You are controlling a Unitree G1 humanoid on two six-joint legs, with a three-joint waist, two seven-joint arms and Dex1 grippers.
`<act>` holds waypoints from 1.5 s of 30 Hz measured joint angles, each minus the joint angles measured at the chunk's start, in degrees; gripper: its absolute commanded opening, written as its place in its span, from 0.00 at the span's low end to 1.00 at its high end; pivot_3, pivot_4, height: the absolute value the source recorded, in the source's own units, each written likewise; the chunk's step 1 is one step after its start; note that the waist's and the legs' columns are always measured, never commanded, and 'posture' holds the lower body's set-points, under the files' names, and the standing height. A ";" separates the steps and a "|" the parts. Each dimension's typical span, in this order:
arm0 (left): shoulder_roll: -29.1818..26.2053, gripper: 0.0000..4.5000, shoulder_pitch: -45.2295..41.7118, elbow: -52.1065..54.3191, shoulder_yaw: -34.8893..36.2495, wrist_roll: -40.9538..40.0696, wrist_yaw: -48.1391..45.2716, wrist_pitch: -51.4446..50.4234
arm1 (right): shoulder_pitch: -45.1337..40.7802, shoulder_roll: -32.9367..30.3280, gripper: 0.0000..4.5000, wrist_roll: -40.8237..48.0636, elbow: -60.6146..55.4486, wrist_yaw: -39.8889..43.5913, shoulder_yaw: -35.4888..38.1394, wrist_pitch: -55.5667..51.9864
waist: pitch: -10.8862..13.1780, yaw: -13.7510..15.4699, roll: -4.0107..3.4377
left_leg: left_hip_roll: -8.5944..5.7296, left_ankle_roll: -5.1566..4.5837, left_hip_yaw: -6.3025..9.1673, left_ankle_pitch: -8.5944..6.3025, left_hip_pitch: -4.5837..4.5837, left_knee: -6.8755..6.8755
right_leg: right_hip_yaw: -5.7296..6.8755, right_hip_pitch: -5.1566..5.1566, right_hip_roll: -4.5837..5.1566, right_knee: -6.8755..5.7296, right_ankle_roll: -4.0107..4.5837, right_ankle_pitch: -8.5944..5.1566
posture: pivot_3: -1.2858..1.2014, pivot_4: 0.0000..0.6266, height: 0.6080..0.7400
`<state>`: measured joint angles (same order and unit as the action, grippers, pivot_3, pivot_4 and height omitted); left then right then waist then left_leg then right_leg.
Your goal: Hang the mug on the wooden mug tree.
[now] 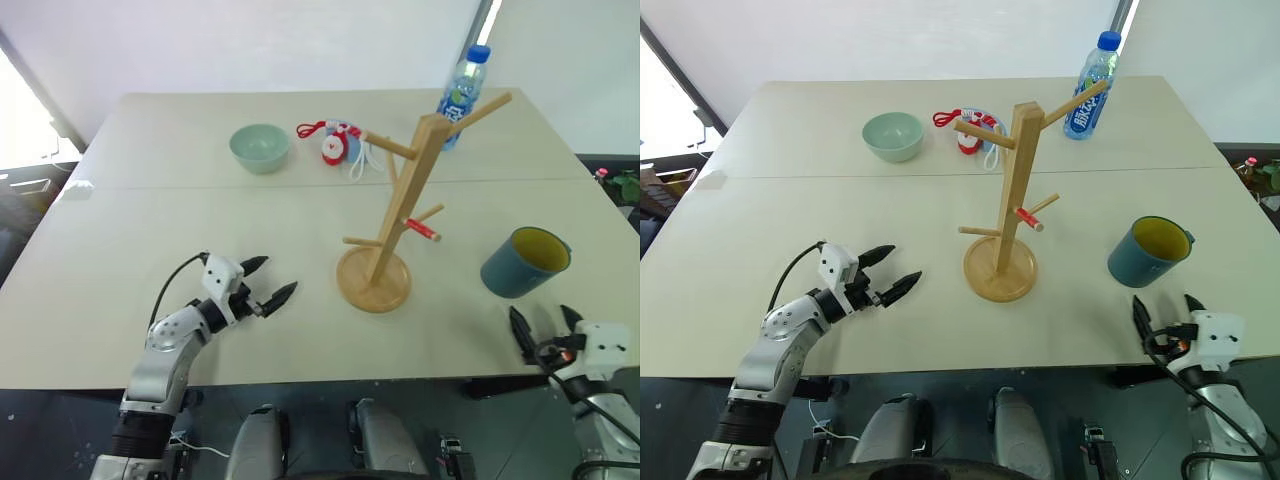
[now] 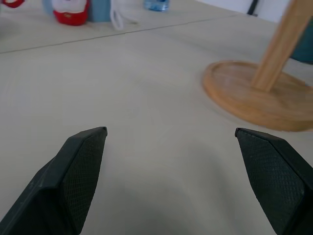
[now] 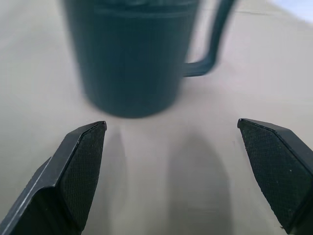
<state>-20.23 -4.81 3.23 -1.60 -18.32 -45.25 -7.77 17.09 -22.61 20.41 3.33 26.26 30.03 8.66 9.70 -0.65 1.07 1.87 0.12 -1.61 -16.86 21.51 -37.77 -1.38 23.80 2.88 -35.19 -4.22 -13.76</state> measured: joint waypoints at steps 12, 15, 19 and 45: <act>-2.38 1.00 1.94 4.86 -4.38 -3.78 -7.85 -4.17 | -8.54 -7.93 0.99 0.85 11.89 1.44 4.31 3.52 | 0.01 -0.32 -0.09 | -0.01 -0.02 -0.07 0.01 -0.06 0.00 | -0.05 -0.02 -0.14 -0.01 0.00 0.00 | 0.52 0.24 1.00; -2.85 1.00 2.06 4.97 -4.42 -3.91 -8.20 -4.85 | -12.40 -10.01 0.99 1.93 13.01 3.86 3.89 2.09 | 0.01 -0.20 -0.09 | -0.02 -0.02 -0.02 0.01 -0.06 -0.01 | -0.04 -0.03 -0.24 -0.02 0.00 0.00 | 0.52 0.24 1.00; -2.93 1.00 2.09 5.13 -4.36 -3.94 -8.17 -5.30 | -16.94 -11.98 0.99 2.39 17.12 6.76 2.88 1.24 | 0.00 -0.12 -0.10 | -0.05 -0.02 -0.02 0.01 -0.06 -0.01 | -0.04 -0.05 -0.26 -0.02 0.00 0.00 | 0.52 0.24 1.00; -4.17 1.00 3.53 6.28 -4.37 -3.89 -7.65 -5.40 | -20.25 -12.68 0.99 3.01 23.28 17.99 0.24 -0.78 | 0.00 -0.15 -0.12 | -0.03 -0.03 -0.03 0.01 -0.08 -0.01 | -0.05 -0.06 -0.25 -0.03 -0.01 0.01 | 0.52 0.24 1.00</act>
<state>-24.40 -1.28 9.51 -5.96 -22.21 -52.90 -13.17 -3.15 -35.29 23.42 26.61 44.25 30.26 7.88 9.70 -0.79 0.95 1.85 0.09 -1.64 -16.86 21.43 -37.78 -1.43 23.73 2.63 -35.23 -4.23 -13.76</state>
